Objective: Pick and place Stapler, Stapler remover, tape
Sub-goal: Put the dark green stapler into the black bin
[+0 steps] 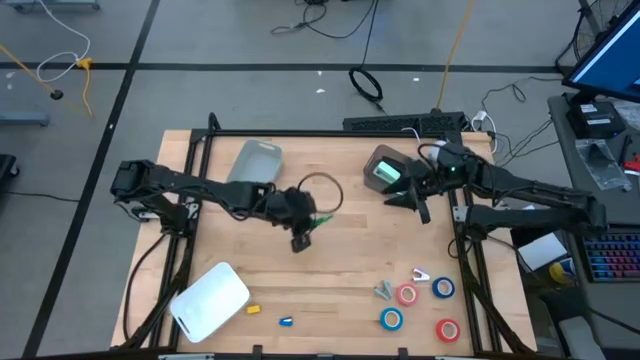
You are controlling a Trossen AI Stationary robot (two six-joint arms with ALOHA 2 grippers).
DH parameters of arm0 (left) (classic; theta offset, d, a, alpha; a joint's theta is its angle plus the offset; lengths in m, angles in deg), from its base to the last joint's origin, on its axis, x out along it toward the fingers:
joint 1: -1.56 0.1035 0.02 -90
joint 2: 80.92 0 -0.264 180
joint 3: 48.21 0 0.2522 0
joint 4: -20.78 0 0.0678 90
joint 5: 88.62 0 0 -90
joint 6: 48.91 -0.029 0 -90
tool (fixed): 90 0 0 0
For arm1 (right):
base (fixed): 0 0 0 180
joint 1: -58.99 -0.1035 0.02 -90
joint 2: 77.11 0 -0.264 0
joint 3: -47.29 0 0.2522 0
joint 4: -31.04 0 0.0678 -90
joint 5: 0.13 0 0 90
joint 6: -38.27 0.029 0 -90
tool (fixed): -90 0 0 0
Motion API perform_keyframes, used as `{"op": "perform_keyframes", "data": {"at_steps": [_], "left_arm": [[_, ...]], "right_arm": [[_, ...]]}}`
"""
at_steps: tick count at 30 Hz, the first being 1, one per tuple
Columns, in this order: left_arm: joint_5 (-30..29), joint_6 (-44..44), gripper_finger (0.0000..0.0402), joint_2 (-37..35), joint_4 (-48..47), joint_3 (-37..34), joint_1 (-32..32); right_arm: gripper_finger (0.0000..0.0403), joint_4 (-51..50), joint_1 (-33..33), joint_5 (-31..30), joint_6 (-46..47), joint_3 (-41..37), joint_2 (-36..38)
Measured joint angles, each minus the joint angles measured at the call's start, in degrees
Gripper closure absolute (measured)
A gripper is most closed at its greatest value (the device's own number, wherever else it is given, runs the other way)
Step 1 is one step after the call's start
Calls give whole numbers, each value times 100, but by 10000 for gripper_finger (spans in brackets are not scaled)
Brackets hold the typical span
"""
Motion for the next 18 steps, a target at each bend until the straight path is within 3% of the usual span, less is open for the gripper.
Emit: {"op": "perform_keyframes", "data": {"at_steps": [5, 11, 18], "left_arm": [[-128, 531, 339, -2, 363, 391, 154], [-117, 788, 339, -3, 1428, 468, 150], [-159, 947, 339, -2, 1629, 468, 150]], "right_arm": [[279, 976, -384, -247, -14, 0, -266], [313, 1918, -761, -557, -16, 0, -741], [352, 3127, -905, -631, 48, 0, -1374]]}}
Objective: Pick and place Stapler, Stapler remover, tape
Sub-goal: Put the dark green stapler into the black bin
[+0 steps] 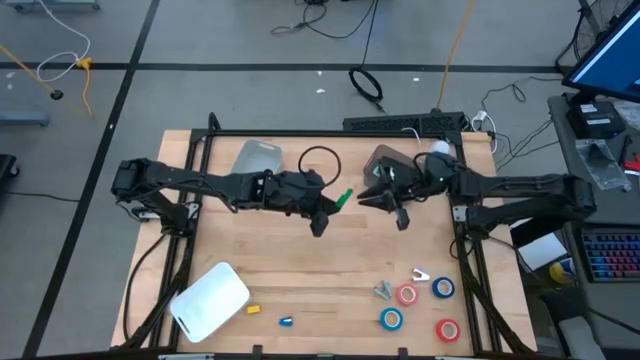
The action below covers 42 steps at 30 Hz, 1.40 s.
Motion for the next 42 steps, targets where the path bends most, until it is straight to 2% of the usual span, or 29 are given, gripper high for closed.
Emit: {"op": "perform_keyframes", "data": {"at_steps": [10, 16, 23, 32, 34, 37, 42], "left_arm": [[-7, -36, 339, -2, 12, 0, 0], [-6, -182, 339, -6, 85, 0, 0], [3, -323, 339, -6, 132, 0, 0], [17, -457, 339, -6, 135, 0, -4], [-31, -526, 339, -6, 136, 0, -3], [-70, -611, 339, -6, 138, 0, -1], [-217, -743, 339, -9, 42, 0, 104]], "right_arm": [[391, 659, 9, -4, 129, 0, -605], [402, 675, 20, -570, 85, -2, -651], [402, 626, 129, -740, 137, -1, -766], [402, 546, 131, -713, 280, -2, -1054], [401, 500, 129, -555, 280, -2, -1060], [399, 290, 127, -283, 303, -2, -1056], [401, -272, 125, -204, 303, -2, -825]]}}
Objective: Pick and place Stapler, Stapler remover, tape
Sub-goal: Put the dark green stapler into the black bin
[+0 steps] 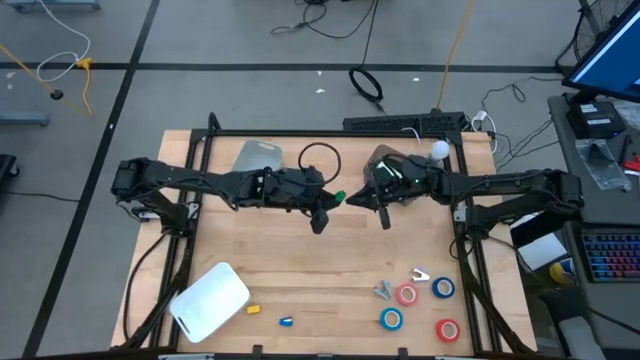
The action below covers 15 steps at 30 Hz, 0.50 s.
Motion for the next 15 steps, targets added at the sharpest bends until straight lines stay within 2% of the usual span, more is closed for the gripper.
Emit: {"op": "perform_keyframes", "data": {"at_steps": [6, 15], "left_arm": [[-80, -309, 339, 0, -243, 0, 150], [-150, -941, 339, 0, -171, 0, 432]], "right_arm": [[402, -1023, -1, 559, -19, -2, 482], [402, -3413, -2, 489, -22, 0, 1607]]}}
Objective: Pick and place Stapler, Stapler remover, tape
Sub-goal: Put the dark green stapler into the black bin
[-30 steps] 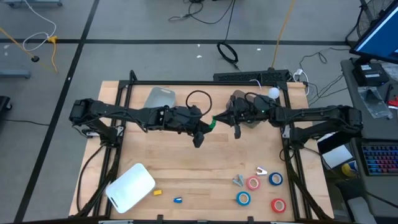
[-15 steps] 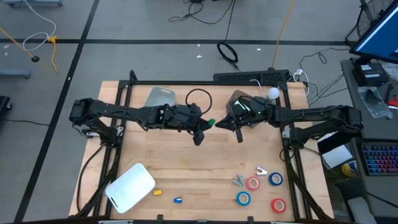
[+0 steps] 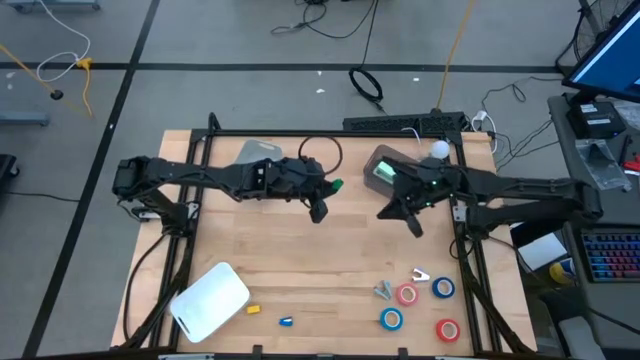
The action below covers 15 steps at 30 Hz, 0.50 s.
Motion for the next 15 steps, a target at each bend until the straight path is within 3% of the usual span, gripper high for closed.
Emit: {"op": "perform_keyframes", "data": {"at_steps": [3, 7, 15], "left_arm": [[-12, -84, 339, 35, 70, 2, 64], [107, -190, 339, 50, 296, 1, 23], [312, -502, 339, 35, 773, 7, -280]], "right_arm": [[403, -184, -16, -493, -36, -2, 273], [402, 594, -126, -1138, -498, -2, 259], [347, 2138, -149, -1507, -1251, 4, -471]]}}
